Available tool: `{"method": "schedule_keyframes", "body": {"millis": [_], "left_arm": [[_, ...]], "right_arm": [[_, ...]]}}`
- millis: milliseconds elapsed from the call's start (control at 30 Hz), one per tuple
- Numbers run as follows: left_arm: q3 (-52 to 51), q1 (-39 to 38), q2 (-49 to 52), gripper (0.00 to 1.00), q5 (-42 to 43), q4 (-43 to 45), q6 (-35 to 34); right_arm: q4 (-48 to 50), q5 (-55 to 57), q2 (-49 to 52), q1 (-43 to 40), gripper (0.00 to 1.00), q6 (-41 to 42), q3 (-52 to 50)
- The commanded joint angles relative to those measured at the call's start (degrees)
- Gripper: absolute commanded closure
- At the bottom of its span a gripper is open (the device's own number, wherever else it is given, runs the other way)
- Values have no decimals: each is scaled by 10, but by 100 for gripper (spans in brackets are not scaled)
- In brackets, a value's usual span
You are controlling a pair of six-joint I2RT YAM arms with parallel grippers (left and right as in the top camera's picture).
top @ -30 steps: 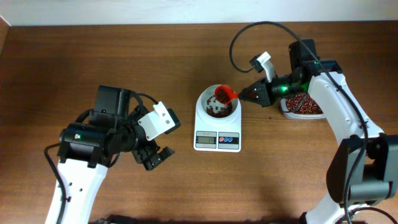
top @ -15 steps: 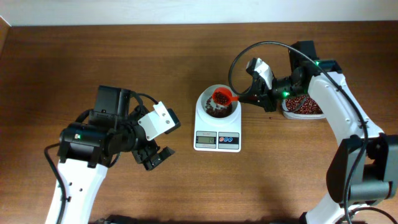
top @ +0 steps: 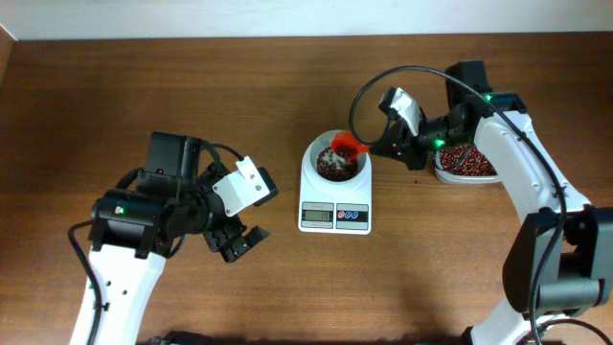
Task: Scoop and weigh 50g on scale
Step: 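Tilt the scoop to pour beans into the white bowl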
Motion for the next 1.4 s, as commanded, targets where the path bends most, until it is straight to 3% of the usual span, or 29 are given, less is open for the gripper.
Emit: {"method": "schedule_keyframes", "body": {"millis": [0, 100, 200, 300, 367, 467, 567, 633, 700, 733, 800, 900, 1000, 1067, 1100, 1200, 1267, 1367], "left_arm": [[-3, -2, -2, 1, 2, -1, -7], [-3, -2, -2, 1, 2, -1, -7], [-3, -2, -2, 1, 2, -1, -7], [-3, -2, -2, 1, 2, -1, -7], [-3, -2, -2, 1, 2, -1, -7], [-3, -2, -2, 1, 2, -1, -7], [-3, -2, -2, 1, 2, -1, -7], [-3, -2, -2, 1, 2, -1, -7], [-3, -2, -2, 1, 2, -1, -7], [-3, -2, -2, 1, 2, -1, -7], [-3, -2, -2, 1, 2, -1, -7], [-3, -2, -2, 1, 2, -1, -7], [-3, -2, -2, 1, 2, -1, -7], [-3, -2, -2, 1, 2, -1, -7], [-3, -2, -2, 1, 2, -1, -7], [-3, -2, -2, 1, 2, -1, -7], [-3, -2, -2, 1, 2, -1, -7], [-3, -2, -2, 1, 2, -1, -7]], "right_arm": [[25, 29, 3, 4, 96, 71, 0], [-11, -5, 3, 15, 96, -33, 0], [19, 38, 3, 20, 96, 62, 0], [-15, 14, 3, 30, 96, -39, 0], [21, 73, 3, 34, 96, 50, 0], [22, 71, 3, 37, 96, 26, 0], [38, 85, 3, 37, 96, 99, 0], [23, 49, 3, 38, 96, 35, 0], [49, 94, 3, 37, 96, 91, 0], [41, 59, 3, 38, 96, 99, 0], [26, 16, 3, 38, 96, 39, 0], [39, 51, 3, 38, 96, 96, 0], [8, 42, 3, 45, 96, -9, 0], [42, 123, 3, 49, 96, 90, 0], [32, 103, 3, 49, 96, 91, 0], [9, 79, 3, 54, 96, -29, 0], [45, 115, 3, 54, 96, 74, 0], [45, 108, 3, 58, 96, 26, 0]]}}
